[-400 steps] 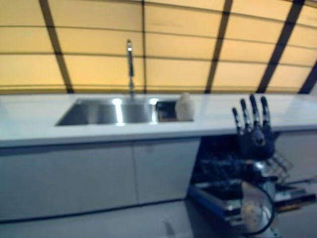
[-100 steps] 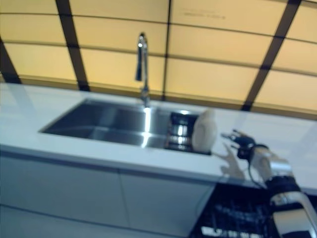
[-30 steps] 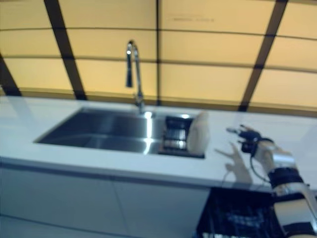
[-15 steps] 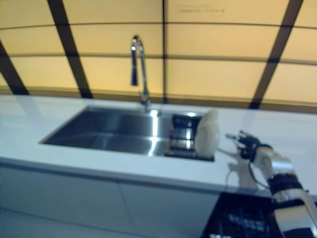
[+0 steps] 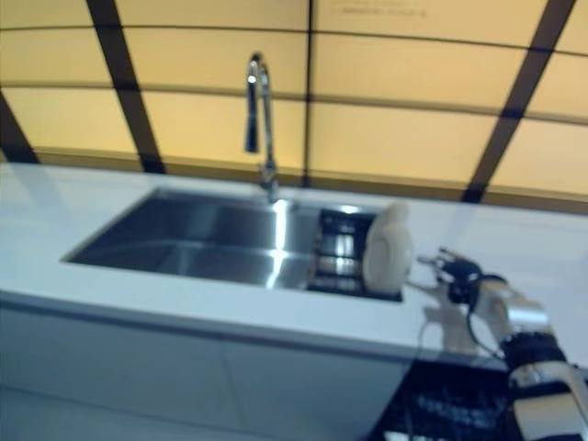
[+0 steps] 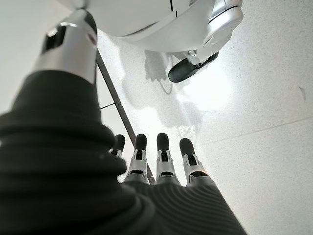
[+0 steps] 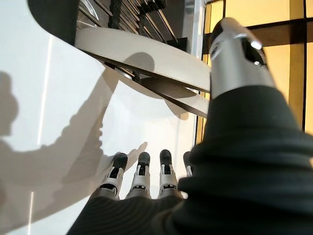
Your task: Take plates into dishwasher
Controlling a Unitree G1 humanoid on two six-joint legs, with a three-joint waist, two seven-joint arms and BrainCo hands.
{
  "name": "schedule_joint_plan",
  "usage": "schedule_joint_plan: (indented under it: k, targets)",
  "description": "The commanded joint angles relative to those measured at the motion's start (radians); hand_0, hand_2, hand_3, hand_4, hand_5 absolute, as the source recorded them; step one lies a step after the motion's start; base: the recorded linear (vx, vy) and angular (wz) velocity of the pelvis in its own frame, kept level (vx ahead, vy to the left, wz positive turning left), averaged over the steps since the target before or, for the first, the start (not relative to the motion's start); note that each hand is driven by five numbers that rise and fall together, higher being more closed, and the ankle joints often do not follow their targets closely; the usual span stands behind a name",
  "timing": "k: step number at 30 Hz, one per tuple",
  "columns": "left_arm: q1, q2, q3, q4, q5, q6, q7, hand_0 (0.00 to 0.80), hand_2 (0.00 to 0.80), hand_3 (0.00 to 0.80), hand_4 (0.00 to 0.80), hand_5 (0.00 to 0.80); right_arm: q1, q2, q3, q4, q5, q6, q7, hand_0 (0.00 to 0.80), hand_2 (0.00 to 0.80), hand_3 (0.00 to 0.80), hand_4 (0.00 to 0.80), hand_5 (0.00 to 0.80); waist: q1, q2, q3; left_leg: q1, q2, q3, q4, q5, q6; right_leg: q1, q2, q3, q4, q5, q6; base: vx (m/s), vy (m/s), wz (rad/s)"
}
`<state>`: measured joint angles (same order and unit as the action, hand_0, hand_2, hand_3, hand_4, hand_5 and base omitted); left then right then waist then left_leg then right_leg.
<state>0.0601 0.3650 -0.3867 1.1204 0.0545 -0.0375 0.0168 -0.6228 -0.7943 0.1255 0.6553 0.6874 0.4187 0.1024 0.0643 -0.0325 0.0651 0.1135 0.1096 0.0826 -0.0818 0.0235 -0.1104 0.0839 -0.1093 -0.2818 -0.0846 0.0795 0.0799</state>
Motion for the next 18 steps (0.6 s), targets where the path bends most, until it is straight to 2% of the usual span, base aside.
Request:
schedule_joint_plan:
  k: [1, 18]
  targets:
    - [-0.042, -0.005, -0.040, 0.026, 0.012, -0.015, -0.012, 0.000, 0.000, 0.000, 0.000, 0.000, -0.019, 0.006, -0.017, -0.054, -0.015, -0.033, 0.008, 0.000, 0.000, 0.000, 0.000, 0.000, 0.011, -0.035, 0.009, -0.018, -0.041, 0.047, 0.016, 0.005, 0.038, 0.020, 0.000, 0.008, 0.063, -0.053, 0.004, 0.000, 0.000, 0.00]
    - [-0.042, -0.005, -0.039, 0.028, 0.024, -0.021, -0.018, 0.000, 0.000, 0.000, 0.000, 0.000, -0.026, 0.073, 0.020, -0.105, -0.023, -0.017, 0.021, 0.000, 0.000, 0.000, 0.000, 0.000, 0.022, -0.040, 0.023, -0.016, -0.050, 0.054, 0.010, 0.001, 0.049, 0.033, -0.001, 0.012, 0.047, -0.049, 0.009, -0.003, 0.005, 0.00]
